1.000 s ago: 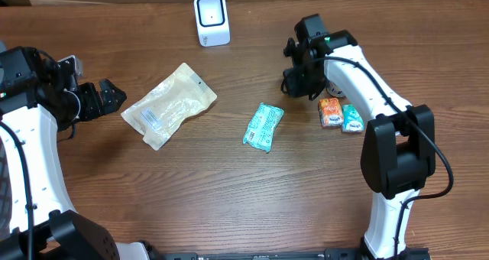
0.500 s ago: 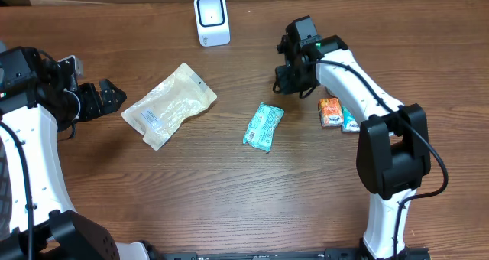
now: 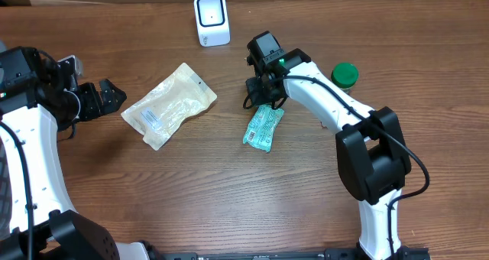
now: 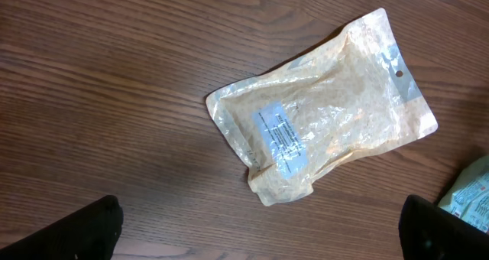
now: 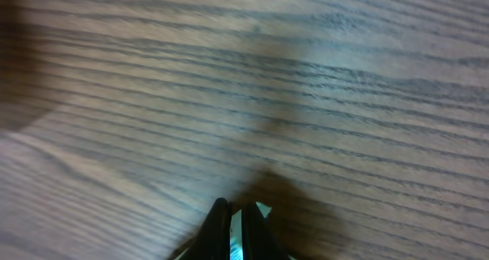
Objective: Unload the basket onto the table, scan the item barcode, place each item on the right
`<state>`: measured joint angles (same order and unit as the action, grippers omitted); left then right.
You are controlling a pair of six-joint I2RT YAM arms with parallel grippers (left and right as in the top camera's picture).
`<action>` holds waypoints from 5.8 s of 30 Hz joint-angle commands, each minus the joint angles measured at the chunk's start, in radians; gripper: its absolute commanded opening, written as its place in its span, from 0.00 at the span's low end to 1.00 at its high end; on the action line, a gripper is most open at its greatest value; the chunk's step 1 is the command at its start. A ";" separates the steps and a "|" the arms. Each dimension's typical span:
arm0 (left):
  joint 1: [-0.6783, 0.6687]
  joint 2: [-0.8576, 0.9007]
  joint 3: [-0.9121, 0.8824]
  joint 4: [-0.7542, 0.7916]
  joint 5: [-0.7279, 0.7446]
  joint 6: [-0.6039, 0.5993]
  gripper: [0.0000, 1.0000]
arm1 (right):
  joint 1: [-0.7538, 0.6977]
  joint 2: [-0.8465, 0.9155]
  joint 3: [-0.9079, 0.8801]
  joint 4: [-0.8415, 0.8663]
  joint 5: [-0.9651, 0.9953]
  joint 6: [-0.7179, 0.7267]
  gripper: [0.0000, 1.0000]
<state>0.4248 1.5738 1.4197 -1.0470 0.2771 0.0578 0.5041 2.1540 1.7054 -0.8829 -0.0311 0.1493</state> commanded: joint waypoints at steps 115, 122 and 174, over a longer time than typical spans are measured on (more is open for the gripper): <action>-0.006 -0.008 0.002 0.004 0.004 -0.010 1.00 | -0.144 -0.089 -0.305 0.168 -0.540 0.011 0.04; -0.006 -0.008 0.002 0.004 0.004 -0.010 1.00 | -0.157 -0.103 -0.303 0.179 -0.617 0.011 0.04; -0.007 -0.008 0.002 0.004 0.004 -0.010 1.00 | -0.211 -0.687 -0.305 0.040 -0.525 -0.048 0.04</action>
<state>0.4248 1.5738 1.4197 -1.0470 0.2771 0.0578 0.2897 1.4895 1.3811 -0.8494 -0.5751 0.1074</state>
